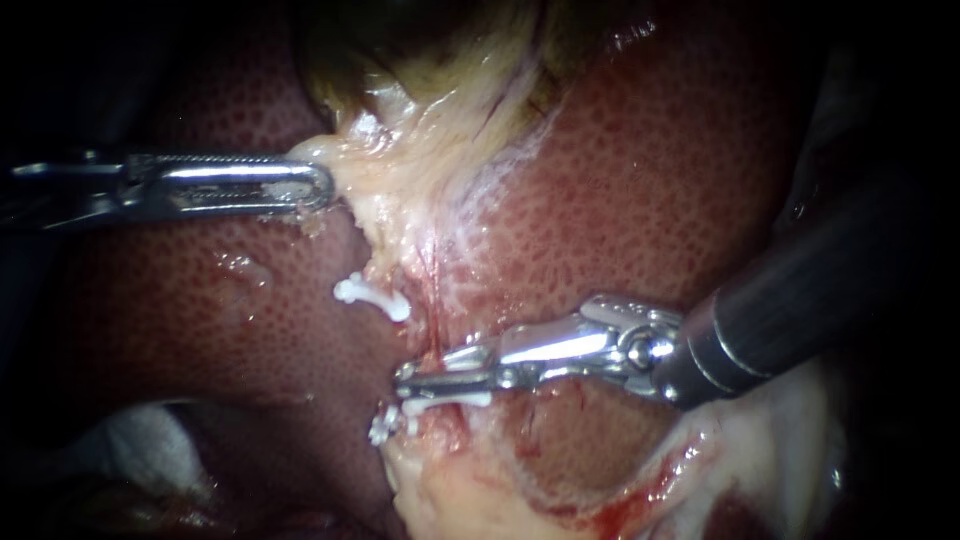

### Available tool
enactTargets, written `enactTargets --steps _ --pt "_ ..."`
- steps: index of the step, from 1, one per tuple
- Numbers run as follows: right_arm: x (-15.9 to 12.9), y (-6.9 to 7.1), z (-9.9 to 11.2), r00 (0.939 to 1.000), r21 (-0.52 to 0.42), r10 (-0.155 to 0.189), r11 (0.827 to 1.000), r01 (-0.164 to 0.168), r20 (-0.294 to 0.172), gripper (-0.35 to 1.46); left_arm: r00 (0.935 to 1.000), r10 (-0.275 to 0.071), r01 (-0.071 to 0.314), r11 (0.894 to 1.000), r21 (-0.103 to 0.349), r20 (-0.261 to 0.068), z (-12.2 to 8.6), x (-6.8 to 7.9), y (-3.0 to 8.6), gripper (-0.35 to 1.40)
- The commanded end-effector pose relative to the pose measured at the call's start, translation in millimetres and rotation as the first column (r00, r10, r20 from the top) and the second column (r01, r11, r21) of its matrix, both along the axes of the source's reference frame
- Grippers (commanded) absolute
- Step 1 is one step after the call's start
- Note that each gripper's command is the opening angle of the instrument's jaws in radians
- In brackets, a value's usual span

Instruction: Going back second clip right tube

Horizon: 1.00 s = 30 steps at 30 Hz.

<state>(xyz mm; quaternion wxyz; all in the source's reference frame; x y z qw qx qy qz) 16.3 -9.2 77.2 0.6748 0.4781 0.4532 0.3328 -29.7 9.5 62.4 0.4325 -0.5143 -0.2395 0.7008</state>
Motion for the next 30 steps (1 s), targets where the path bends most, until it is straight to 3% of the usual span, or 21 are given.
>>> enactTargets --steps 1,8,9,12,14,17,21,30 --pt "0.0 0.0 0.0 1.0000 0.000 -0.001 1.000 0.001 0.000 -0.35 1.0000 0.000 0.000 1.000 0.000 0.000 0.0 0.0 0.0 -0.35" --pt "0.1 -0.1 -0.1 1.0000 0.000 -0.001 1.000 0.001 0.000 -0.34 1.0000 0.000 0.000 1.000 0.000 0.000 0.0 0.0 0.0 -0.35" --pt "0.1 -0.1 -0.1 0.9998 -0.022 0.006 1.000 -0.006 -0.017 -0.11 1.0000 0.000 0.000 1.000 0.000 0.000 0.0 0.0 0.0 -0.35" --pt "0.3 0.1 0.1 0.9981 -0.108 0.002 0.994 -0.008 -0.061 0.27 1.0000 0.000 0.000 1.000 0.000 0.000 0.0 0.0 0.0 -0.35" --pt "0.5 0.5 0.3 0.9974 -0.158 -0.005 0.987 -0.006 -0.072 0.36 1.0000 0.000 0.000 1.000 0.000 0.000 0.1 0.0 0.0 -0.35" --pt "0.5 1.1 0.7 0.9973 -0.206 0.000 0.979 -0.015 -0.074 0.44 1.0000 0.000 0.000 1.000 0.000 0.000 0.1 0.0 -0.1 -0.35" --pt "0.4 2.1 1.0 0.9977 -0.279 0.041 0.959 -0.055 -0.054 0.49 1.0000 0.000 0.000 1.000 0.000 0.000 0.1 0.0 -0.1 -0.35" --pt "-0.5 3.5 0.4 0.9975 -0.304 0.046 0.951 -0.060 -0.054 0.49 1.0000 0.000 0.000 1.000 0.000 0.000 0.1 0.1 -0.1 -0.35"
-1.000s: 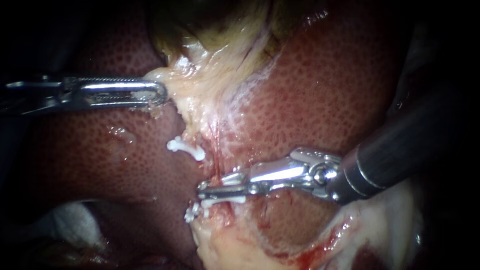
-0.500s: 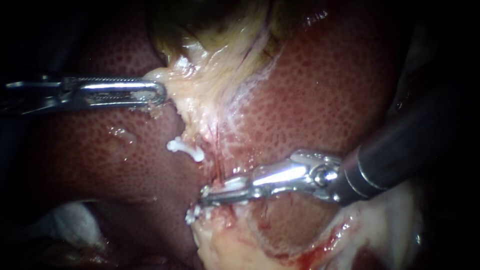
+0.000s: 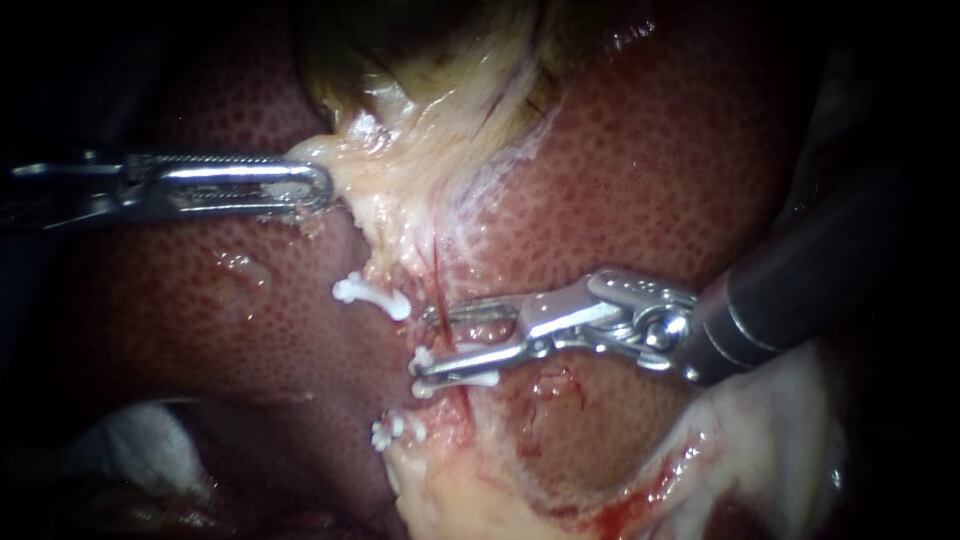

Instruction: Going back second clip right tube

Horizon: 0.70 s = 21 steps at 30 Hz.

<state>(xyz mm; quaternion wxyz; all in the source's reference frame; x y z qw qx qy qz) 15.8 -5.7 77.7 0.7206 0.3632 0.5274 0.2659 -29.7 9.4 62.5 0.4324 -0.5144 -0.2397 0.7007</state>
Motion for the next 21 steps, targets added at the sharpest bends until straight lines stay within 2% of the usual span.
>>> enactTargets --steps 1,3,6,14,17,21 --pt "-0.2 0.0 -0.2 1.0000 0.001 -0.002 1.000 0.002 -0.001 0.49 1.0000 0.000 0.000 1.000 0.000 0.000 0.0 0.0 0.0 -0.35" --pt "-0.8 0.0 -0.5 1.0000 -0.004 -0.003 1.000 0.003 -0.003 0.49 1.0000 0.000 0.000 1.000 0.000 0.000 0.0 0.0 0.0 -0.35" --pt "-2.6 0.2 -1.7 0.9995 -0.041 -0.026 0.999 0.025 -0.020 0.49 1.0000 0.001 -0.001 1.000 0.000 0.000 0.0 0.1 0.0 -0.35" --pt "-9.8 3.8 -6.7 0.9974 -0.158 -0.056 0.986 0.048 -0.045 0.49 1.0000 0.001 -0.001 1.000 0.000 0.000 0.0 0.2 0.0 -0.35" --pt "-11.8 4.8 -7.9 0.9970 -0.182 -0.060 0.982 0.051 -0.048 0.49 1.0000 0.001 -0.001 1.000 0.000 0.000 0.0 0.2 0.0 -0.35" --pt "-13.0 5.3 -8.7 0.9964 -0.192 -0.067 0.980 0.056 -0.052 0.50 1.0000 0.000 0.000 1.000 -0.002 -0.001 0.2 0.0 -0.2 -0.35"
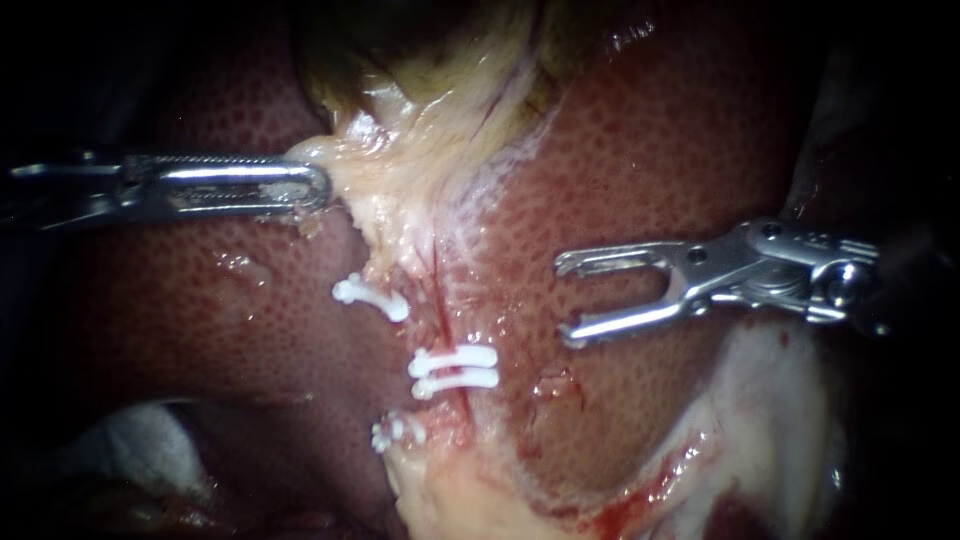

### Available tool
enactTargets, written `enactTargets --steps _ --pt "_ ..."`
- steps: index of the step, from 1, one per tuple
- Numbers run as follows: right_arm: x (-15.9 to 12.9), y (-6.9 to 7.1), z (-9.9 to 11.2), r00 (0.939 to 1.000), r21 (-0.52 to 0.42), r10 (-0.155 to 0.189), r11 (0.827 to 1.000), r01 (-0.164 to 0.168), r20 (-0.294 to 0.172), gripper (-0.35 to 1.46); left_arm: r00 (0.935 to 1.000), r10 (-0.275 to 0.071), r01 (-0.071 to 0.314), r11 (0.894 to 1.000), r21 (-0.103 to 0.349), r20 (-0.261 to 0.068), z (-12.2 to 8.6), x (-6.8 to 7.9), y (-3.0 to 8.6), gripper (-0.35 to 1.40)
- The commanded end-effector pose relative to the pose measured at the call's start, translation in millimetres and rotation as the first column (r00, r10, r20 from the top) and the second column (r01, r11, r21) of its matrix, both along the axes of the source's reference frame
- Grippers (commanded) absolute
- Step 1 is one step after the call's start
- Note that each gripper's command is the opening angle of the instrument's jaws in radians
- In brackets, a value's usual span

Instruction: Going back second clip right tube

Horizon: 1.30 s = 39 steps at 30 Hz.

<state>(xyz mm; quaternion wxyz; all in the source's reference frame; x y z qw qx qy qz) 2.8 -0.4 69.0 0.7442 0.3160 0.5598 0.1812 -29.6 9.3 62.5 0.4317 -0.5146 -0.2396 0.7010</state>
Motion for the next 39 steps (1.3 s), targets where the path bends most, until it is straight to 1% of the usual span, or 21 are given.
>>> enactTargets --steps 1,5,9,13,16,17,20,22,39 --pt "-0.1 0.0 -0.1 1.0000 0.000 -0.001 1.000 0.001 -0.001 0.50 1.0000 -0.002 0.002 1.000 -0.002 -0.002 0.4 -0.2 -0.2 -0.35" --pt "0.0 -0.3 -0.2 1.0000 -0.001 -0.001 1.000 0.001 -0.004 0.50 1.0000 -0.004 0.004 1.000 -0.010 -0.003 1.6 -1.1 -0.8 -0.35" --pt "0.0 -0.5 -0.3 1.0000 -0.001 -0.002 1.000 0.002 -0.005 0.50 0.9999 0.010 -0.010 1.000 -0.012 -0.012 3.5 -2.5 -1.1 -0.35" --pt "0.0 -0.6 -0.4 1.0000 -0.001 -0.002 1.000 0.002 -0.005 0.50 0.9995 0.025 -0.026 1.000 -0.011 -0.016 5.7 -4.5 -1.0 -0.35" --pt "0.0 -0.6 -0.4 1.0000 -0.001 -0.002 1.000 0.002 -0.005 0.50 0.9993 0.033 -0.034 0.999 -0.011 -0.018 6.9 -6.0 -0.8 -0.35" --pt "0.0 -0.7 -0.5 1.0000 -0.001 -0.002 1.000 0.002 -0.005 0.50 0.9991 0.037 -0.037 0.999 -0.010 -0.022 7.3 -6.4 -0.7 -0.35" --pt "0.0 -0.7 -0.5 1.0000 -0.001 -0.002 1.000 0.002 -0.005 0.50 0.9989 0.043 -0.043 0.999 -0.017 -0.021 8.0 -7.5 -0.7 -0.35" --pt "0.0 -0.7 -0.5 1.0000 -0.001 -0.002 1.000 0.002 -0.005 0.50 0.9986 0.046 -0.047 0.999 -0.017 -0.026 8.2 -7.8 -0.8 -0.35" --pt "0.2 -0.7 -0.5 1.0000 -0.001 -0.001 1.000 0.001 -0.005 0.50 0.9985 0.049 -0.050 0.999 -0.016 -0.024 8.1 -7.7 -0.9 -0.35"
